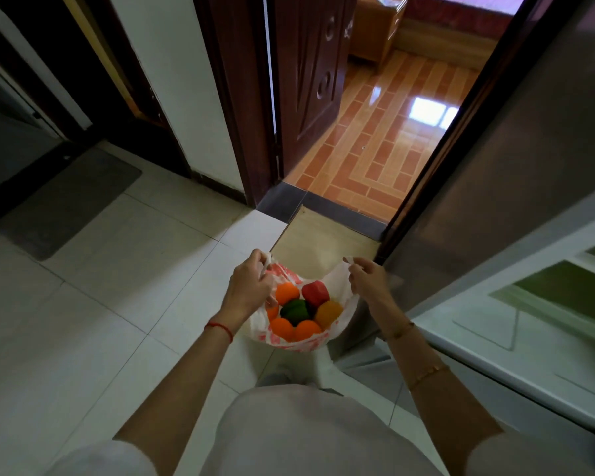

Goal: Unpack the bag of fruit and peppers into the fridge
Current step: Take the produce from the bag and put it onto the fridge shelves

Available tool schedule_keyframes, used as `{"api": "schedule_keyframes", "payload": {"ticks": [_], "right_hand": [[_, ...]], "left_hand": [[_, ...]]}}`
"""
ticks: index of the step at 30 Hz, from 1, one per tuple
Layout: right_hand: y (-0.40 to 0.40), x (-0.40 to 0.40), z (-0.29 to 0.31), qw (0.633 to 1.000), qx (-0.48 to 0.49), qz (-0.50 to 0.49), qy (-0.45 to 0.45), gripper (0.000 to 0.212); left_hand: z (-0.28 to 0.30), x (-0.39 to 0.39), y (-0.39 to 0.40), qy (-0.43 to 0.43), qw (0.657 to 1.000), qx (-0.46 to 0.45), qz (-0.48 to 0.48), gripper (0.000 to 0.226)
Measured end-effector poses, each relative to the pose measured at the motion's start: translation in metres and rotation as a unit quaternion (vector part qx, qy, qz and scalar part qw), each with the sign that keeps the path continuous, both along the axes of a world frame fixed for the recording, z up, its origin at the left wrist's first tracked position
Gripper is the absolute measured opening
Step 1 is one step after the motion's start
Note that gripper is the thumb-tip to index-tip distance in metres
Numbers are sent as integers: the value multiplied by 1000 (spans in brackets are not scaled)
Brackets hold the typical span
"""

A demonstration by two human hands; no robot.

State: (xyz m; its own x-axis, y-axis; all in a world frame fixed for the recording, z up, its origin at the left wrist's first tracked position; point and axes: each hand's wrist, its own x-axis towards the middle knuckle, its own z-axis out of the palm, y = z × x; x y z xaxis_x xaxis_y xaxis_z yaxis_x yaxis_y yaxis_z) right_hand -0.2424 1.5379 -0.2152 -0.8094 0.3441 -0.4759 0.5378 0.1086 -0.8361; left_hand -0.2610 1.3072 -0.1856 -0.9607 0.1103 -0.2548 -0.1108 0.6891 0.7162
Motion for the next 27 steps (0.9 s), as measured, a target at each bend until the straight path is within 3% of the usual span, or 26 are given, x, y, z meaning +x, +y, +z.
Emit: {"api": "schedule_keyframes", "payload": {"ticks": [9,27], "right_hand": [[-6,95,38,1000,-14,4,2,33],[-22,314,101,974,-31,-175,139,23]], "left_hand": [[29,71,-30,49,999,-1,-12,12],[102,218,-11,75,984,33,-157,17]]}}
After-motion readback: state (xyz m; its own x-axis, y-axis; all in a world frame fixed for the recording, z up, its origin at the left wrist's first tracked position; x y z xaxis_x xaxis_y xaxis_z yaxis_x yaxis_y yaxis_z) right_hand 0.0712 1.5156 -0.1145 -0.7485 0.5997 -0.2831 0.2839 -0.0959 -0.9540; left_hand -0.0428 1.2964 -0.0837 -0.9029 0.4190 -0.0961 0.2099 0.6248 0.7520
